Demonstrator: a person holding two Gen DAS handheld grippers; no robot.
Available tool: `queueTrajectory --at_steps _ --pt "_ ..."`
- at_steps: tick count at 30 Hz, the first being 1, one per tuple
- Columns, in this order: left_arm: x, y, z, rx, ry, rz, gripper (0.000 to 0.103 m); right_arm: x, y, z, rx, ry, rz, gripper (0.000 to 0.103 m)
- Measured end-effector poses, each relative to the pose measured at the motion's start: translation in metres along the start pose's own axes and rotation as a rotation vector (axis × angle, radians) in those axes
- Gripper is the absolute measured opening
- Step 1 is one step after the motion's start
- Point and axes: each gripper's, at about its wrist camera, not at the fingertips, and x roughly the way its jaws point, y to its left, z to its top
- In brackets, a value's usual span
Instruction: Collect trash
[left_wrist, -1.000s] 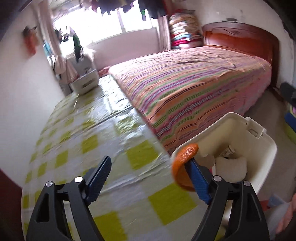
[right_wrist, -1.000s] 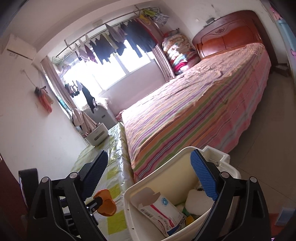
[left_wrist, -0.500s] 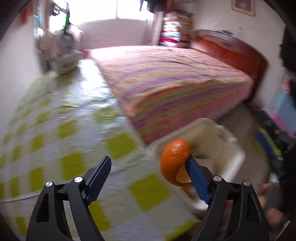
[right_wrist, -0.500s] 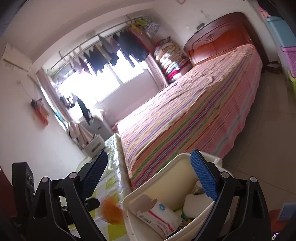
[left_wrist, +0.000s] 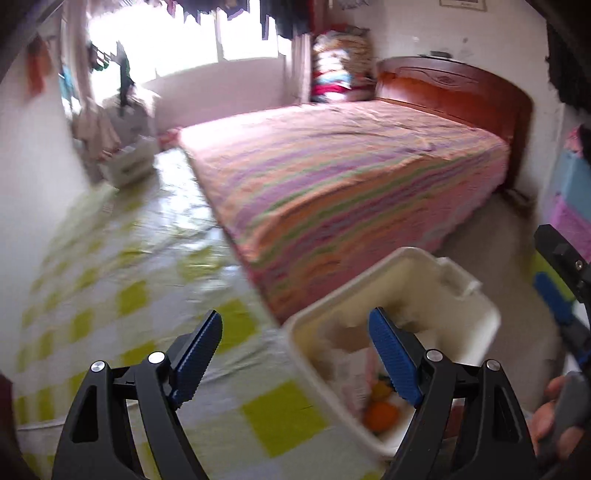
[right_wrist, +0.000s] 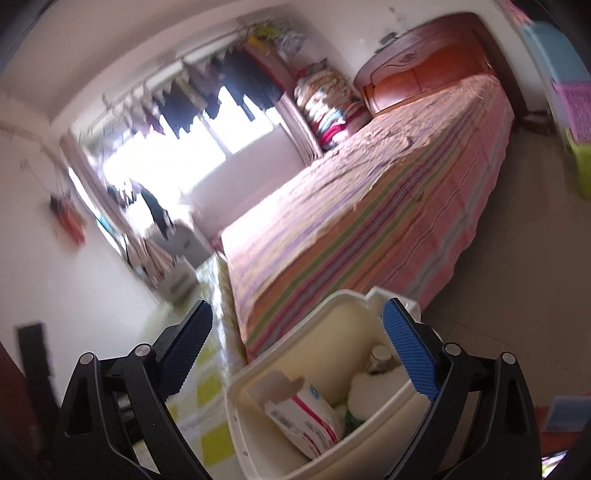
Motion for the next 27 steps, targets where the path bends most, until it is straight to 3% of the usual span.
queueTrajectory --at_steps 2,9,19,27 --pt "-0.014 0.012 -0.009 -0.004 -0.022 0.089 0.079 0.000 0.016 -0.011 -0.065 0.034 -0.025 0.093" --pt "-0.063 0.047 -0.043 -0.011 -0.044 0.240 0.079 -0.026 0.081 -0.045 -0.259 0.134 -0.076 0.095" --pt "-0.120 0.081 -0.086 -0.072 -0.039 0.296 0.079 -0.109 0.138 -0.067 -0.389 0.163 -0.102 0.095" --pt "-0.154 0.092 -0.103 -0.103 -0.072 0.324 0.079 -0.131 0.166 -0.075 -0.470 0.160 -0.093 0.095"
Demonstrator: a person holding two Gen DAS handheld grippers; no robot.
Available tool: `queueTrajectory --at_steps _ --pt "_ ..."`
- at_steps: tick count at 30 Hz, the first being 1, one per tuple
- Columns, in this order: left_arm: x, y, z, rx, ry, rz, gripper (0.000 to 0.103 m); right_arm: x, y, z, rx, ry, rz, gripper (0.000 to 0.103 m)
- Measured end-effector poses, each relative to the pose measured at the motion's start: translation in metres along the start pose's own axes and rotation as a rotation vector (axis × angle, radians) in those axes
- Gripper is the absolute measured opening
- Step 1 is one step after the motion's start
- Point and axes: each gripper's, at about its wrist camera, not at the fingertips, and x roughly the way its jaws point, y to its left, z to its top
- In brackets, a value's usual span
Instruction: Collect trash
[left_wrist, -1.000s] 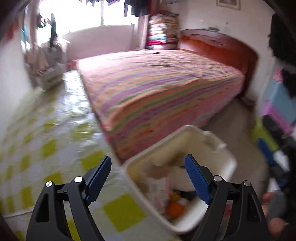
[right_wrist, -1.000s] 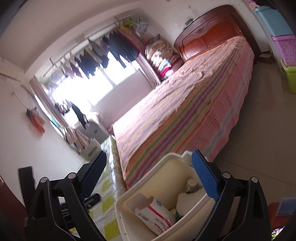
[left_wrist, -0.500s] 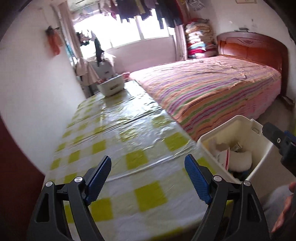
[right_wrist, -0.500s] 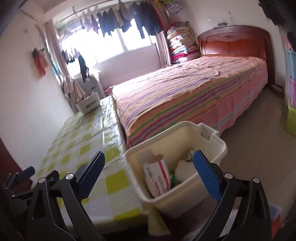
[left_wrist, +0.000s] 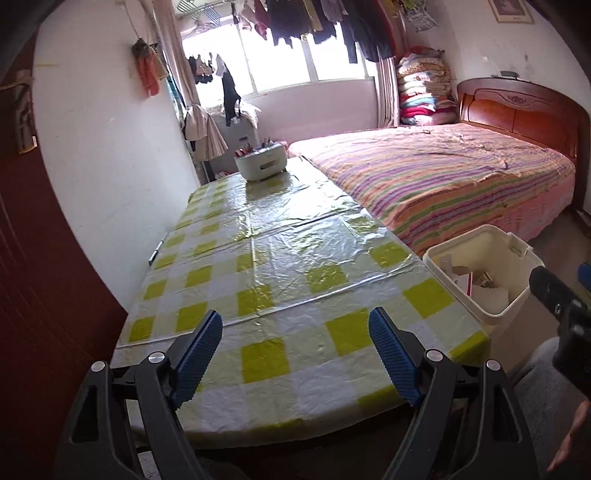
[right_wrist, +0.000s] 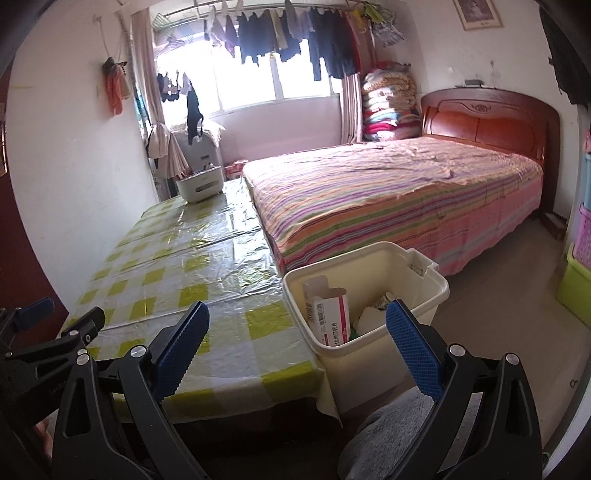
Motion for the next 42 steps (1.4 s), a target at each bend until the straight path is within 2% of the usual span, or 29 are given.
queueTrajectory --at_steps 18,42 --pt "0.000 0.021 -0.009 -0.039 0.005 0.020 0.079 0.019 0.010 -0.007 -0.036 0.026 0.014 0.095" --pt "0.018 0.016 -0.007 -0.028 0.048 0.003 0.079 0.046 0.004 -0.012 0.001 0.089 0.006 0.095"
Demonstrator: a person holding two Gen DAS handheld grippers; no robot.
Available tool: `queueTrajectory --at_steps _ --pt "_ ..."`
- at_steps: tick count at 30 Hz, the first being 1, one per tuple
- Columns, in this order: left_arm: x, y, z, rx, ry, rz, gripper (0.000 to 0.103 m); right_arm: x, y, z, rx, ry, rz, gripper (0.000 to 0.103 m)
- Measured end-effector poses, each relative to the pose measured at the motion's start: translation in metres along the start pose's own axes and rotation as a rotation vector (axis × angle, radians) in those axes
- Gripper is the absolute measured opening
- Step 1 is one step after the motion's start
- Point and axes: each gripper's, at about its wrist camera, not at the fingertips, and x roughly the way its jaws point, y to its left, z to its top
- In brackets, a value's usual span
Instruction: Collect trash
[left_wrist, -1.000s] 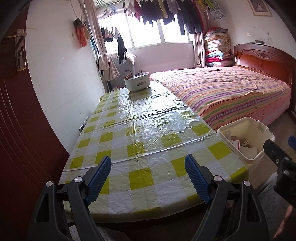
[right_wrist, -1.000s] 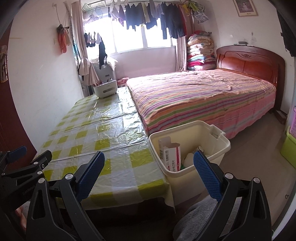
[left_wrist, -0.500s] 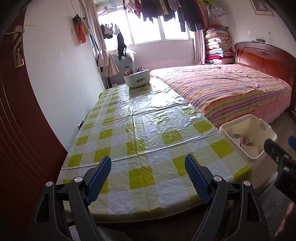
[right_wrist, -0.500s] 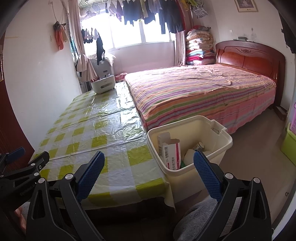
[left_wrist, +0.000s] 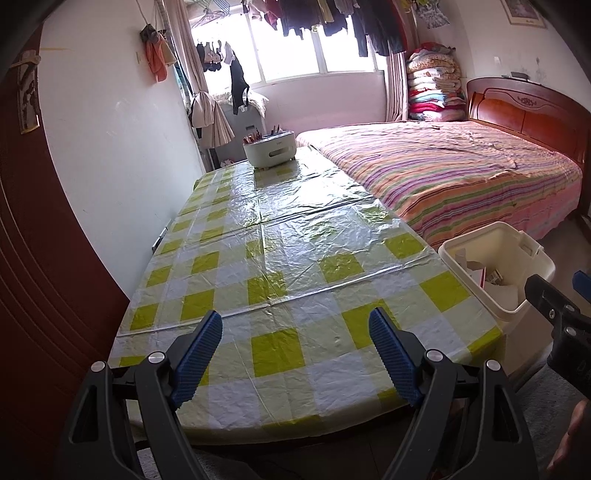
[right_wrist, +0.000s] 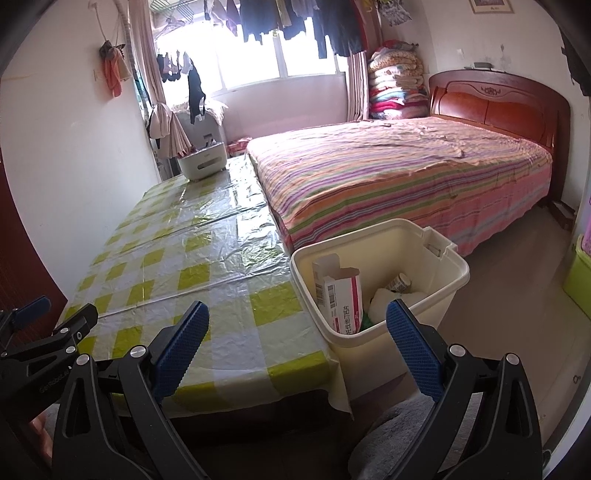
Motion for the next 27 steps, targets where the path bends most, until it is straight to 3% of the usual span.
queueTrajectory --at_steps 27 --pt "0.005 -0.012 0.001 0.021 0.012 -0.018 0.079 0.009 -0.011 -0.005 0.049 0.034 0.012 0.095"
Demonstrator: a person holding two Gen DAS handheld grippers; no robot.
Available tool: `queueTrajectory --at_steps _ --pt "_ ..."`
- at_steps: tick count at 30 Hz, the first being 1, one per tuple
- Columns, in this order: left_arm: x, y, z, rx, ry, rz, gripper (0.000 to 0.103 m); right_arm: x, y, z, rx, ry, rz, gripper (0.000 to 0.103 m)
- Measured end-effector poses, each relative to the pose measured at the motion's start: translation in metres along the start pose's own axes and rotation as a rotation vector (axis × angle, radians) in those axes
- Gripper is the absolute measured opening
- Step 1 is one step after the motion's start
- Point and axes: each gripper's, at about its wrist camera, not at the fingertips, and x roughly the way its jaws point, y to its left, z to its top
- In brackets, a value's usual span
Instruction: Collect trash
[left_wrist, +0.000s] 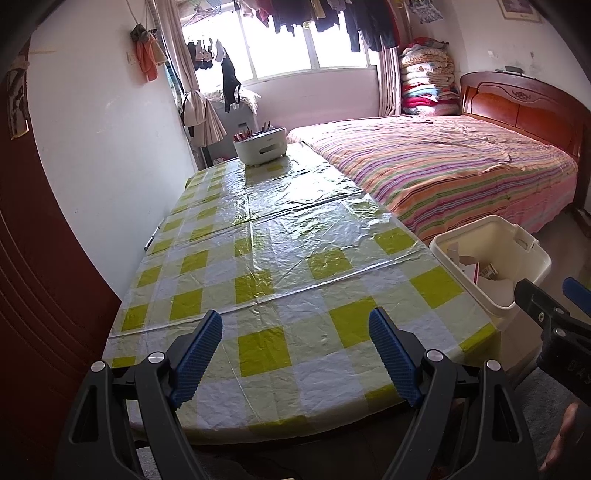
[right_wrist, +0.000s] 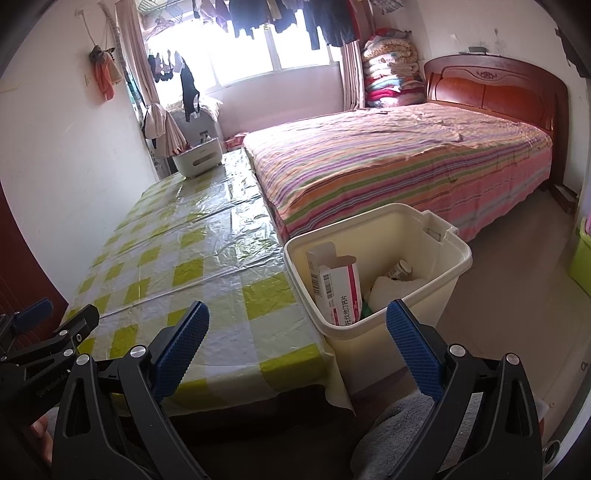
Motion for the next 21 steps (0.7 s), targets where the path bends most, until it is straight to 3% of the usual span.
queueTrajectory --at_steps 21 --pt "0.005 -0.038 0.009 0.090 -0.001 -0.003 0.079 0.013 -0.031 -0.004 0.087 0.020 -0.004 0.095"
